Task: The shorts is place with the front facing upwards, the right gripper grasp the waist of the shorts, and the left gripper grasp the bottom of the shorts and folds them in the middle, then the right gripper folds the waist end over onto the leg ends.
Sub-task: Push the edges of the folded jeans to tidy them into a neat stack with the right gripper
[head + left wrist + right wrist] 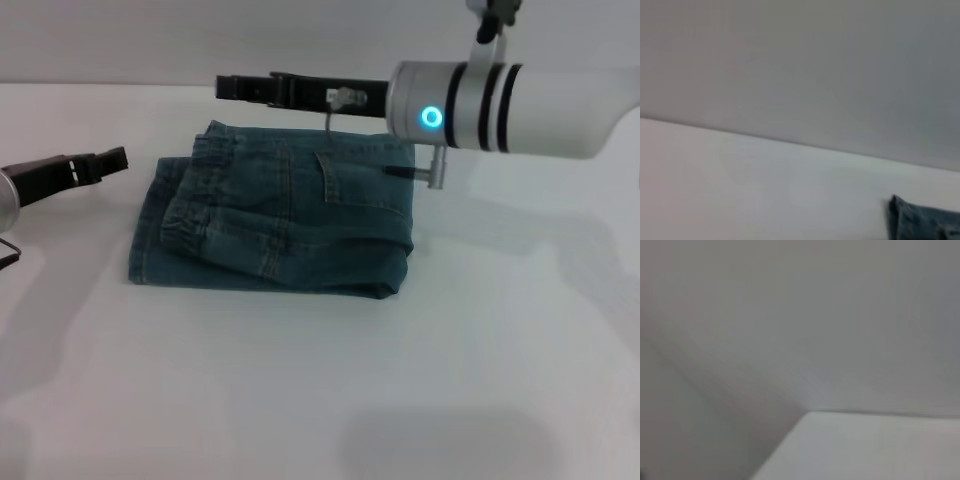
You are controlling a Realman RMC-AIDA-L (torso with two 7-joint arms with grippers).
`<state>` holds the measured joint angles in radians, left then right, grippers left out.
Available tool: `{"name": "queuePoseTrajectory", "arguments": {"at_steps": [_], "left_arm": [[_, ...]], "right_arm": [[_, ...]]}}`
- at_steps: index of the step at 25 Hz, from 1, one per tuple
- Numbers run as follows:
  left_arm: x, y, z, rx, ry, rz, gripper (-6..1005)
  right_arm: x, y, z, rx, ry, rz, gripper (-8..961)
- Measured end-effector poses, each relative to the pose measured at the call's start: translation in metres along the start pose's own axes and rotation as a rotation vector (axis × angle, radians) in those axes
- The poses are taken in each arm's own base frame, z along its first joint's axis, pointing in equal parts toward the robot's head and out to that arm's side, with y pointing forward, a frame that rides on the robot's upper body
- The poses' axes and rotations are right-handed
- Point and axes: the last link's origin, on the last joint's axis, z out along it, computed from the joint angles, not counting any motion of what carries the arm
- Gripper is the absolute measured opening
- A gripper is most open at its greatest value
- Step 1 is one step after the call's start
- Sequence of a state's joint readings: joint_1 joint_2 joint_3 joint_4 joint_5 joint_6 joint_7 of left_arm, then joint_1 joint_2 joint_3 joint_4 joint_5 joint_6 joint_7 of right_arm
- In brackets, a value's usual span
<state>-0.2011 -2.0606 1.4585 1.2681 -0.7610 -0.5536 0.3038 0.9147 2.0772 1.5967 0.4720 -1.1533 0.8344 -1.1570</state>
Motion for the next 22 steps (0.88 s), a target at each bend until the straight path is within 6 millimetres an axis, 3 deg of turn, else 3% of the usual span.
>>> {"name": "queuePoseTrajectory", "arguments": {"at_steps": [4,6,10,13,15,17,18,19,20,22], "left_arm": [[0.004,-0.006,-0.002,0.026,0.051,-0.006,829],[0.007,-0.011,-0.005,0.059,0.135,-0.007,829],[0.006,-0.007,-0.007,0.072,0.224,-0.002,829],[0.006,0.001,-0.009,0.072,0.31,-0.01,829],[0.004,0.007,-0.01,0.081,0.386,-0.003,829],[0.001,0.013,-0.01,0.087,0.44,0.015,829],[-0.004,0.015,-0.009,0.09,0.463,0.027,829],[-0.006,0.019,-0.009,0.093,0.503,0.038,829],[-0.01,0.022,-0.01,0.097,0.535,0.047,829],[-0.018,0.025,-0.011,0.102,0.604,0.065,829]], "right_arm": [[0.001,-0.029,-0.012,0.167,-0.067,-0.122,545],[-0.006,-0.047,-0.022,0.313,-0.119,-0.198,588],[-0.03,-0.074,-0.047,0.752,-0.223,-0.44,673],[-0.04,-0.068,-0.06,1.043,-0.309,-0.667,737],[-0.039,-0.05,-0.068,1.21,-0.414,-0.847,780],[-0.033,-0.037,-0.074,1.262,-0.513,-0.949,817],[-0.028,-0.03,-0.078,1.263,-0.586,-1.002,836],[-0.01,-0.018,-0.084,1.157,-0.721,-1.074,836],[-0.01,-0.018,-0.084,1.157,-0.721,-1.074,837],[0.014,-0.006,-0.083,0.914,-0.825,-1.081,837]]}}
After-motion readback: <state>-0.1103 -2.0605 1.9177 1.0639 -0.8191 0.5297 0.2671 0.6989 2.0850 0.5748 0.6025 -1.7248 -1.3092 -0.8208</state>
